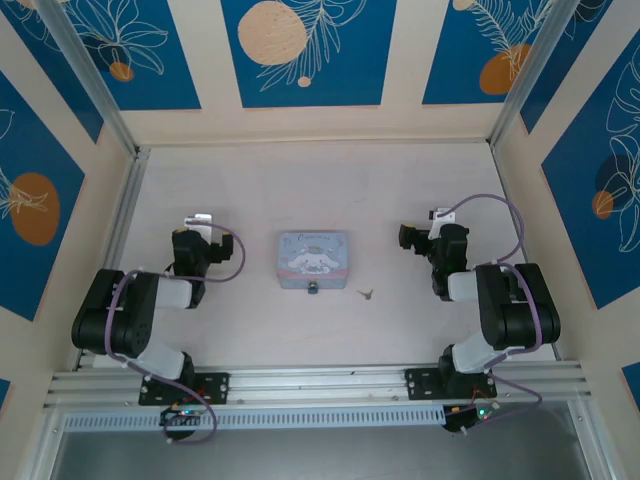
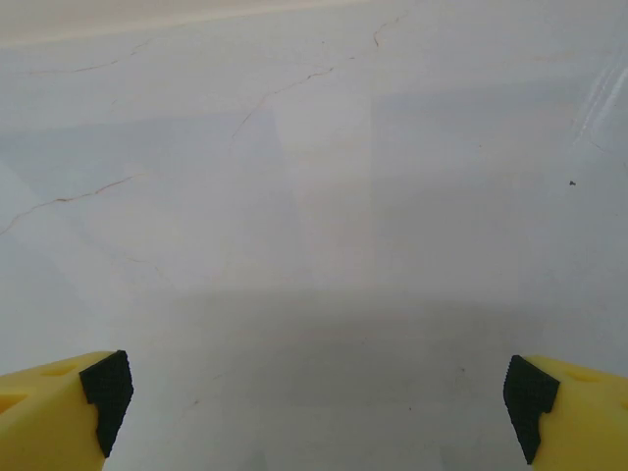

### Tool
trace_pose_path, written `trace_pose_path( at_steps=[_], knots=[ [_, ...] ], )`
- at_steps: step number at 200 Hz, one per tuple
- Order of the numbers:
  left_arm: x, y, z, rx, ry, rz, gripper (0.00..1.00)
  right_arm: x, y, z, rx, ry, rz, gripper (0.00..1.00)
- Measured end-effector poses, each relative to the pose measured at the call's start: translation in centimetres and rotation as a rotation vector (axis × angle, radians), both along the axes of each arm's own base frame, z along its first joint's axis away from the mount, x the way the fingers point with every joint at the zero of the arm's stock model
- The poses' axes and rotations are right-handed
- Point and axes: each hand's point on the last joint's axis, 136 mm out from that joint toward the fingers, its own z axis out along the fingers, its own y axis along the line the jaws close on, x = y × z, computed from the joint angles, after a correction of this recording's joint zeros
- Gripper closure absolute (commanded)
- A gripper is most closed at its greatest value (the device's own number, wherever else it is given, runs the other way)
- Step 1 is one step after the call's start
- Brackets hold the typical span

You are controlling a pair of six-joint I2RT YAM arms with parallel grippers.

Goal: Unlock a padlock with a key

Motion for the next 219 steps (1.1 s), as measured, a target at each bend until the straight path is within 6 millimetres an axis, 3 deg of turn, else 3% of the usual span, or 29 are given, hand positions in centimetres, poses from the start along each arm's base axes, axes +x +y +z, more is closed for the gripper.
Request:
trace_pose_path(
  at_steps=[161, 174, 186, 219],
  knots=[
    [0.1, 0.0, -0.1, -0.011, 0.013, -0.015, 0.01, -0.3, 0.1, 0.4, 0.006, 0.011, 0.006, 0.0],
    [0.5, -0.1, 0.1, -0.009, 0.061, -0.018, 0.01, -0.5, -0.1, 2.0, -0.005, 0.005, -0.017, 0.0],
    [1.8, -0.1, 1.5, -0.006, 0.085, -0.006, 0.0, -0.2, -0.4, 5.1, 0.027, -0.023, -0.054, 0.0],
    [5.9, 0.0, 9.6, -0.093, 0.051, 0.064, 0.02, 1.3, -3.4, 15.1, 0.284, -0.074, -0.235, 0.02]
  ],
)
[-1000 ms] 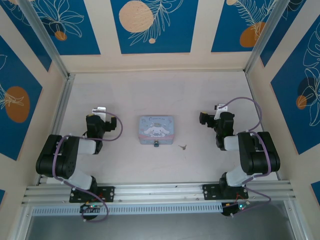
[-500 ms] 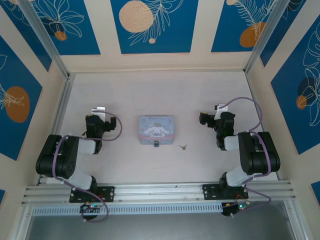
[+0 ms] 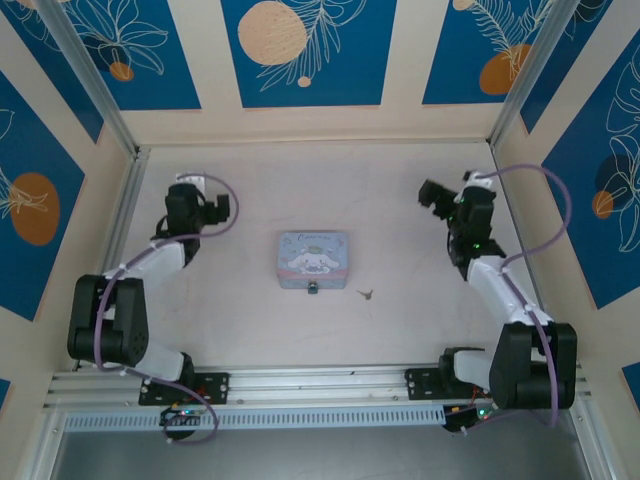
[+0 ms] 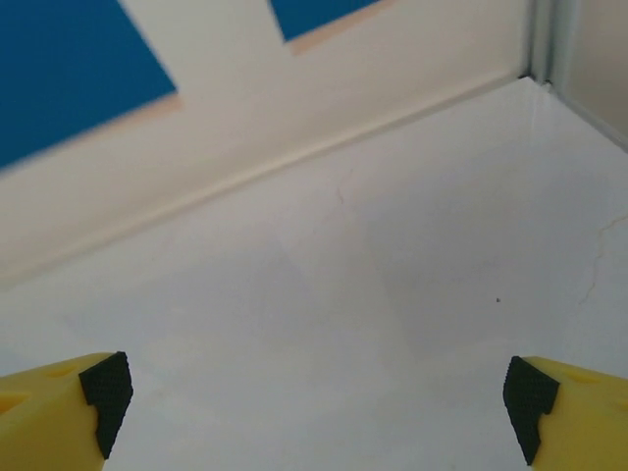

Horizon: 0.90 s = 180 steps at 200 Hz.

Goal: Unlock a padlock with a key

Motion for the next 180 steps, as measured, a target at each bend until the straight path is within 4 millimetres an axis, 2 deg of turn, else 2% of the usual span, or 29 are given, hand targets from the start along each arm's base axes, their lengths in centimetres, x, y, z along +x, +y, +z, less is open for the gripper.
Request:
trace_pose_path(
  at_steps=[6, 16, 26, 33, 48, 62, 79, 93, 108, 128, 151, 180],
  knots=[
    [0.3, -0.1, 1.3, -0.033, -0.003, 0.012, 0.03, 0.1, -0.2, 1.2, 0.039, -0.005, -0.004, 0.05],
    [0.3, -0.2, 3.0, -0.088, -0.004, 0.032, 0.04, -0.1, 0.2, 1.9, 0.098, 0.01, 0.016, 0.1],
    [-0.2, -0.8, 3.9, -0.167, 0.006, 0.041, 0.04, -0.7, 2.1, 1.4, 0.145, 0.059, 0.083, 0.11],
    [-1.0, -1.4, 3.9, -0.217, 0.026, 0.042, 0.04, -1.4, 4.1, 0.4, 0.18, 0.117, 0.144, 0.12],
    [-3.2, -2.9, 3.1, -0.307, 0.084, 0.034, 0.03, -3.7, 8.8, -2.0, 0.227, 0.255, 0.277, 0.14],
    [-6.1, -5.5, 1.9, -0.374, 0.15, -0.01, 0.01, -6.8, 13.3, -3.9, 0.246, 0.367, 0.41, 0.14],
    [-9.5, -8.8, 0.7, -0.43, 0.215, -0.089, 0.0, -11.0, 17.5, -5.3, 0.26, 0.463, 0.546, 0.16],
    [-12.0, -11.2, -0.3, -0.469, 0.264, -0.155, 0.0, -14.1, 19.8, -6.4, 0.266, 0.53, 0.622, 0.16],
    [-13.6, -12.7, -1.4, -0.495, 0.307, -0.186, 0.0, -16.3, 21.2, -7.8, 0.259, 0.597, 0.666, 0.17],
    [-14.9, -13.9, -3.0, -0.517, 0.359, -0.203, 0.0, -18.2, 22.6, -9.6, 0.229, 0.673, 0.696, 0.17],
    [-15.8, -15.1, -4.8, -0.534, 0.416, -0.212, 0.0, -19.1, 23.7, -11.7, 0.185, 0.745, 0.708, 0.19],
    [-15.9, -17.2, -5.8, -0.556, 0.45, -0.247, 0.0, -19.5, 24.6, -14.5, 0.12, 0.822, 0.702, 0.24]
  ],
)
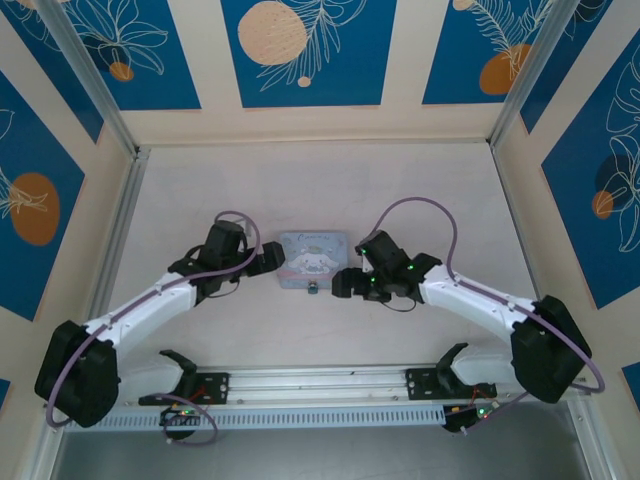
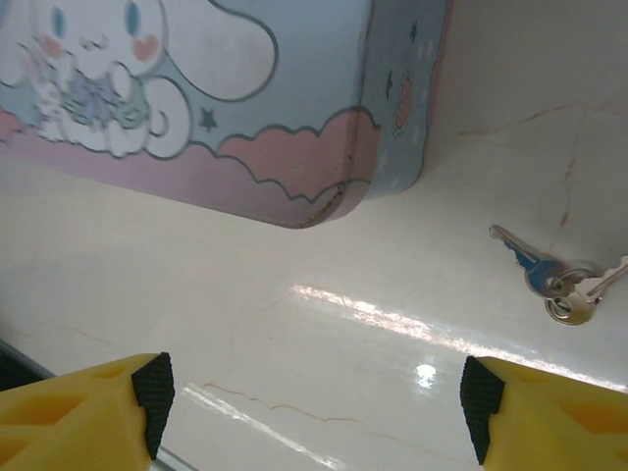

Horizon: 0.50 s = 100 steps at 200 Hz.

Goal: Unlock a padlock with a key

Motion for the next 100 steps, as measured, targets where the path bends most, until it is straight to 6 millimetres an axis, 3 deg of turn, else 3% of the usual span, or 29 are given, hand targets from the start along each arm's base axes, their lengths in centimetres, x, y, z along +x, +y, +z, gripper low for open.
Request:
trace_pose_path(
  at_steps=[26, 61, 100],
  knots=[
    [0.1, -1.4, -0.9, -0.011, 0.014, -0.016, 0.0, 0.8, 0.5, -1.1, -0.041, 0.006, -0.001, 0.25],
    [0.7, -2.2, -2.3, -0.018, 0.04, -0.014, 0.0, 2.8, 1.4, -0.9, -0.054, -0.033, -0.006, 0.27],
    [2.3, -3.5, -2.4, -0.038, 0.033, -0.017, 0.0, 4.1, 1.8, -1.2, -0.054, -0.04, -0.015, 0.3]
  ],
)
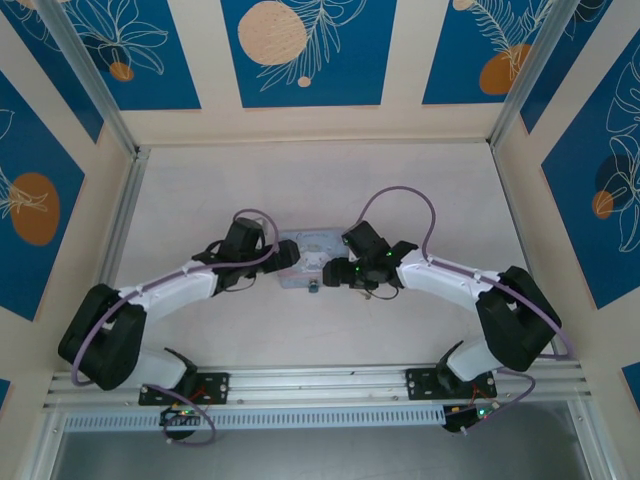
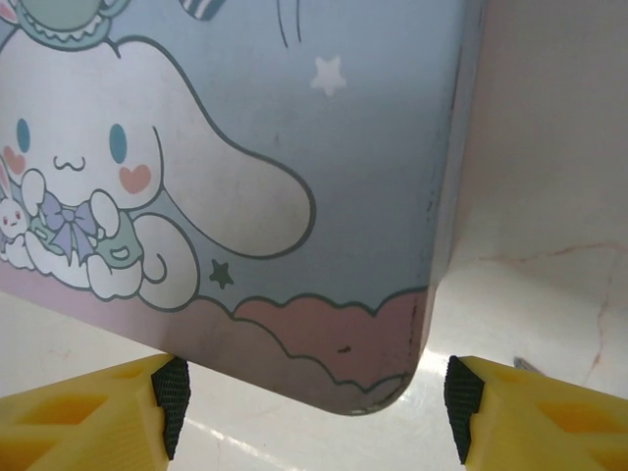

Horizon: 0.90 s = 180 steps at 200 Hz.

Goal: Unlock a padlock with a key

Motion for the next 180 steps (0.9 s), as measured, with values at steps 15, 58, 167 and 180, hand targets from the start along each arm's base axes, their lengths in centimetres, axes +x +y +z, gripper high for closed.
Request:
trace_pose_path(
  at_steps=[15, 58, 167, 180],
  knots=[
    [1.1, -0.8, 0.4, -0.014, -0.014, -0.004, 0.0, 0.7, 0.0, -0.1, 0.0, 0.0, -0.013, 0.31],
    [4.7, -3.4, 1.5, -0.039, -0.043, -0.016, 0.0, 3.1, 0.1, 0.9, 0.024, -0.025, -0.054, 0.31],
    [7.6, -4.2, 2.4, -0.022, -0.084, -0.038, 0.0, 6.2, -0.4, 1.4, 0.06, -0.029, -0.109, 0.27],
    [7.3, -3.0, 3.0, -0.02, -0.096, -0.021, 0.0, 5.7, -0.6, 2.1, 0.074, -0.038, -0.108, 0.26]
  ],
)
